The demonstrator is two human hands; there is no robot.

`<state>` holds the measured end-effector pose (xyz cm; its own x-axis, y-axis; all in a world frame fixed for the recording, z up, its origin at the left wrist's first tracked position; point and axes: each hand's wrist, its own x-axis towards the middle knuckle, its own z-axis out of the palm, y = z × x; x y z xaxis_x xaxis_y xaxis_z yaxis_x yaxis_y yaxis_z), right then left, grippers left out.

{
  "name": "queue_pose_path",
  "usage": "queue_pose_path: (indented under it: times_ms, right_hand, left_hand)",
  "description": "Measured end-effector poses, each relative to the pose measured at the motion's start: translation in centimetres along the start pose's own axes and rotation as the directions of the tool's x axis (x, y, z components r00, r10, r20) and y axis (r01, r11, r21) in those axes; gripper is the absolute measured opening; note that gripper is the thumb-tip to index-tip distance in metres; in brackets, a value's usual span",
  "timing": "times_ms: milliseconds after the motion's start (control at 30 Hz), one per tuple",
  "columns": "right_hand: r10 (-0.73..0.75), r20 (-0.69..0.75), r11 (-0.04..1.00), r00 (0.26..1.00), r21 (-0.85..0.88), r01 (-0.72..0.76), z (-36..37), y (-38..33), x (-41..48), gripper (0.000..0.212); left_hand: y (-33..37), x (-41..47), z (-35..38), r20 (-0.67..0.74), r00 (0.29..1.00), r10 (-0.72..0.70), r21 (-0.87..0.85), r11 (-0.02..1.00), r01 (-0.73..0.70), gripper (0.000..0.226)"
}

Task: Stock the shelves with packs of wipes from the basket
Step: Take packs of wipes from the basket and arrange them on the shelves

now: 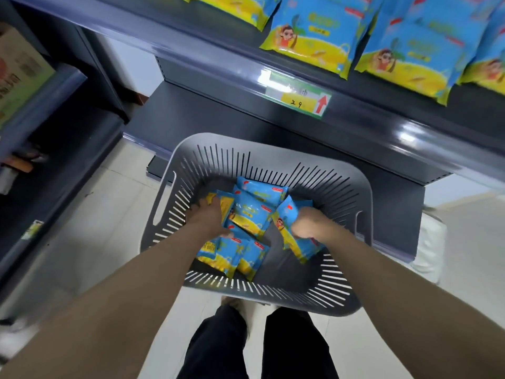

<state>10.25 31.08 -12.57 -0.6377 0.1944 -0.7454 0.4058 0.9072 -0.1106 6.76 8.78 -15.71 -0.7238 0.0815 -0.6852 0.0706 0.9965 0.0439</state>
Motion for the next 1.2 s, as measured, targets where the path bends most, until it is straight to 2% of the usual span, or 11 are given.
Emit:
queue_pose_path:
  times_ms: [100,233,333,433,467,567,667,767,933,1033,1200]
  right_hand:
    - [-0.062,0.001,0.998,0.998,-0.024,0.062,-2.4,-0.8,-1.5,0.023]
    - [-0.134,-0.022,0.987,0.991,-0.097,0.131,-5.8,-2.6,-4.3,0.022]
    - [-0.245,-0.097,0.964,0.965,-0.131,0.232,-9.0,-4.2,-7.2,0.005]
    - [-0.336,-0.215,0.939,0.917,-0.154,0.307,-12.7,-5.0,-10.3,0.023]
    - [-0.369,-0.246,0.927,0.896,-0.17,0.335,-14.1,-5.0,-11.5,0.022]
    - [-0.417,-0.319,0.906,0.851,-0.228,0.358,-17.9,-4.0,-14.6,0.004]
    - [-0.397,-0.407,0.916,0.822,-0.235,0.326,-21.4,-1.6,-17.2,0.004]
    - [-0.341,-0.513,0.94,0.787,-0.187,0.286,-24.5,1.8,-19.3,0.025]
    - [-0.205,-0.694,0.963,0.691,-0.017,0.269,-27.9,9.1,-21.7,0.032]
    - [-0.133,-0.758,0.977,0.639,0.007,0.212,-29.6,13.6,-21.9,0.034]
    - [-0.103,-0.708,0.987,0.699,0.014,0.159,-30.5,19.1,-19.1,0.04]
  left_hand:
    - [0.4,-0.2,-0.4,-0.066,0.997,-0.036,-0.012,0.999,0.035,0.074]
    - [-0.8,-1.4,-3.5,-0.142,0.99,0.021,-0.09,0.995,-0.034,0.035]
    - [-1.8,-3.5,-7.1,-0.167,0.983,0.078,-0.137,0.985,-0.101,0.034]
    - [-1.4,-6.5,-11.2,-0.207,0.96,0.189,-0.091,0.973,-0.211,0.03]
    - [-1.1,-7.7,-12.6,-0.221,0.95,0.22,-0.077,0.967,-0.242,0.027]
    - [0.6,-11.0,-16.4,-0.265,0.917,0.299,-0.081,0.94,-0.33,0.022]
    - [3.7,-13.7,-19.5,-0.329,0.859,0.393,-0.1,0.89,-0.445,0.014]
    - [7.8,-16.0,-22.1,-0.374,0.78,0.501,-0.06,0.827,-0.559,0.006]
    - [15.7,-19.4,-25.0,-0.444,0.591,0.674,0.04,0.674,-0.738,0.012]
    - [20.3,-20.3,-25.8,-0.461,0.483,0.744,0.081,0.578,-0.812,0.011]
    - [26.3,-19.5,-26.3,-0.429,0.446,0.786,0.084,0.526,-0.846,0.003]
